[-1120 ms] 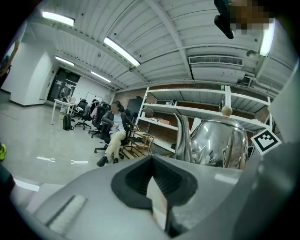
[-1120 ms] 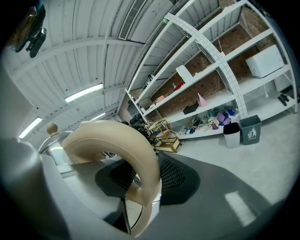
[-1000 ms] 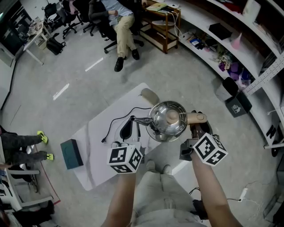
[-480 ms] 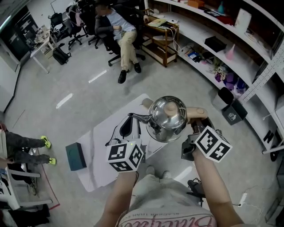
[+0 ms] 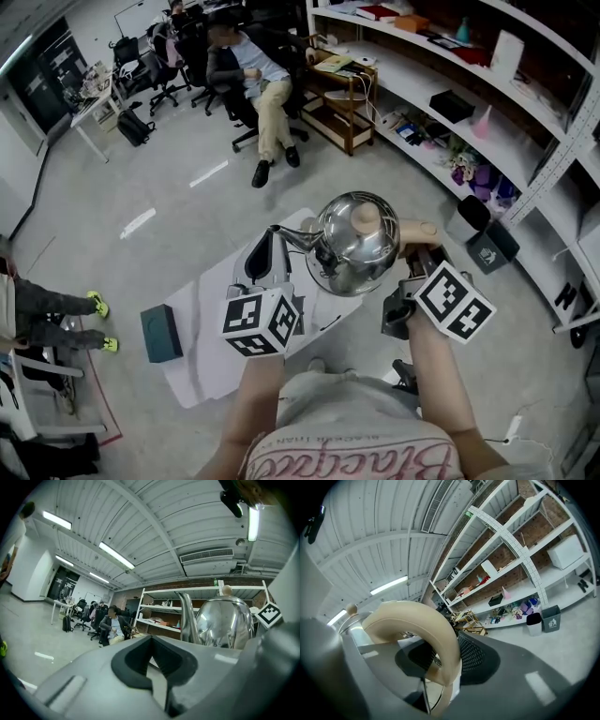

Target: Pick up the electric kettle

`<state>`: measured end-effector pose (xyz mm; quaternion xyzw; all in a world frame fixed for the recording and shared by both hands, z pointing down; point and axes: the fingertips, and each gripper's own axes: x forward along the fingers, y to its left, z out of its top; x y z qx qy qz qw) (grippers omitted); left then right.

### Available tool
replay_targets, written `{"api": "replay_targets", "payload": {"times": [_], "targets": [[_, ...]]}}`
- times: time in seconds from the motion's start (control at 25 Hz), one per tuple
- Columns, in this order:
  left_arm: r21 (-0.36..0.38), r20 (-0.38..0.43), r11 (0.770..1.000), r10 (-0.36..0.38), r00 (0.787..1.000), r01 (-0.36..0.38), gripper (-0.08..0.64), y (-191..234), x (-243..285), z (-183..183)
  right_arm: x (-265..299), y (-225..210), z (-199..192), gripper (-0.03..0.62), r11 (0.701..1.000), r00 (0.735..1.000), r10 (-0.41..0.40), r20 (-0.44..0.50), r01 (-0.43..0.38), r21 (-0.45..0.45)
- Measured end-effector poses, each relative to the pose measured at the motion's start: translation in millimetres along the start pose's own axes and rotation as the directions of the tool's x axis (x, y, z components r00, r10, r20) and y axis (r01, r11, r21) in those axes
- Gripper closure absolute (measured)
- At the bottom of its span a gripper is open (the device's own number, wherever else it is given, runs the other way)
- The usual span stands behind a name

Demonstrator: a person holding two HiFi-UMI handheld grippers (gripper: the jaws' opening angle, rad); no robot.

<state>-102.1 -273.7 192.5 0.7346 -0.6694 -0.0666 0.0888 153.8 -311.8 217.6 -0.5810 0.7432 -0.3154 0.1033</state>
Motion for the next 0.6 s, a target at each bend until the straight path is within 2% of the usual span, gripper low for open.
{"api": "replay_targets", "payload": {"times": [0.16, 0.4, 0.6], "targets": [[0.066, 0.028, 0.998, -0.007, 1.000, 0.006, 0.558, -6.8, -3.2, 14.0, -3.1, 11.9, 2.4, 0.436, 1.000, 1.000, 0.024, 0.004, -0.024, -0.015], [0.049, 0.040, 0.999, 0.004, 0.999, -0.006, 0.560, 3.3, -14.0, 16.8, -8.9, 23.8, -6.1, 0.436, 0.999, 0.999, 0.039, 0.005, -0.039, -0.009], [0.061, 0.027, 0.998, 0.006, 1.000, -0.008, 0.560, -10.7, -11.3, 10.4, -11.9, 11.1, 0.8, 0.437, 1.000, 1.000, 0.021, 0.005, -0.021, -0.010]]}}
